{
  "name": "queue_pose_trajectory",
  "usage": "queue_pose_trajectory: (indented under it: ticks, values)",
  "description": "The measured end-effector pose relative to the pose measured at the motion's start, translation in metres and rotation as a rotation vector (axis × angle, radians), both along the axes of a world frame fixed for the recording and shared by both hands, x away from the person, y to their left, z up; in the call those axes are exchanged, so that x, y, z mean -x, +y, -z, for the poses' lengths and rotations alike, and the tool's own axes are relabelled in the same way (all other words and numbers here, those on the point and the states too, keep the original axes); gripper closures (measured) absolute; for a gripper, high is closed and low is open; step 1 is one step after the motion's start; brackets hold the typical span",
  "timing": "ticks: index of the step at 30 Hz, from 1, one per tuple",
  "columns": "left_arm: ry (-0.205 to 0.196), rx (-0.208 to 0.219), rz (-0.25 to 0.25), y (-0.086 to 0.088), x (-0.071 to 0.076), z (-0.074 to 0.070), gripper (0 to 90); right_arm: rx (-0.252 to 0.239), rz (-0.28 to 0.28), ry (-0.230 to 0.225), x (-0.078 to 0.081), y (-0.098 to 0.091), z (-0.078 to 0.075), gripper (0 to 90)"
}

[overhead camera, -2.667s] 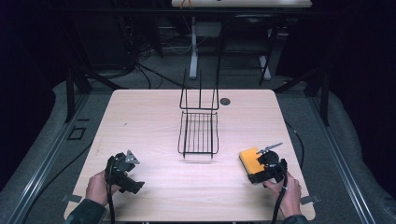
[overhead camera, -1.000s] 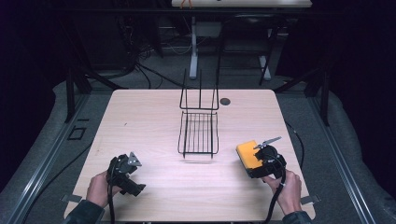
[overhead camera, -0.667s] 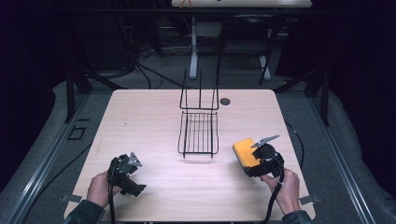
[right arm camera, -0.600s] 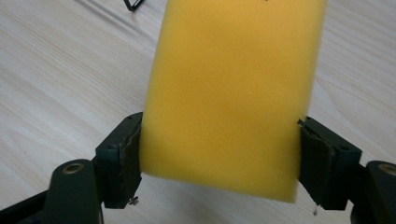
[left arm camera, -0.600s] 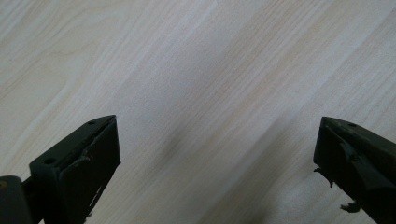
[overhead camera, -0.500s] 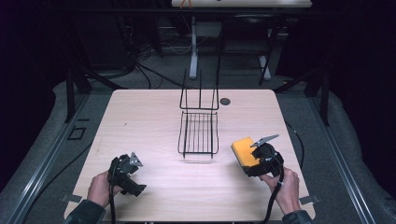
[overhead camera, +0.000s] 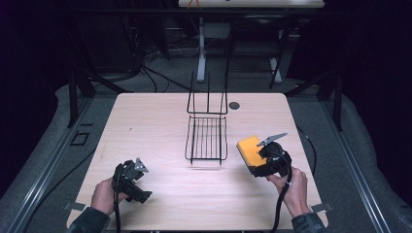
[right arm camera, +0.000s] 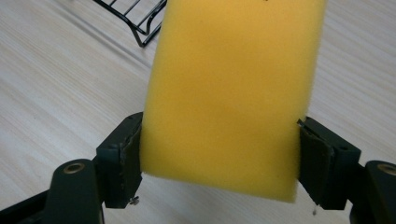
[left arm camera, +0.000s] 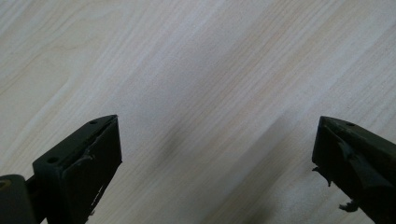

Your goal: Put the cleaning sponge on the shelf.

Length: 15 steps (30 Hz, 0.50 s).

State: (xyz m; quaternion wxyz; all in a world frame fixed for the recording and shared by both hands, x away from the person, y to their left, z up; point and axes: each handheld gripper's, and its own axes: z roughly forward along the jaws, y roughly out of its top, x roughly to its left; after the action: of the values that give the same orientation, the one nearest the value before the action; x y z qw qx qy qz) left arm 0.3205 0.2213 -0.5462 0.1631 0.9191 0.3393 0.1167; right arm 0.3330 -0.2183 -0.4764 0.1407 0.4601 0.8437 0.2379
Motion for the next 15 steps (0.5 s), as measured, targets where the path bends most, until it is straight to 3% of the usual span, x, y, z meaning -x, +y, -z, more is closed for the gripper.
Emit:
queue_pose_trajectory:
  ticks: [15]
  values:
    - [-0.006,0.002,-0.016,0.004,0.001,-0.001,1.4,-0.010,-0.048,-0.031,-0.020,0.020,-0.008,25.8]
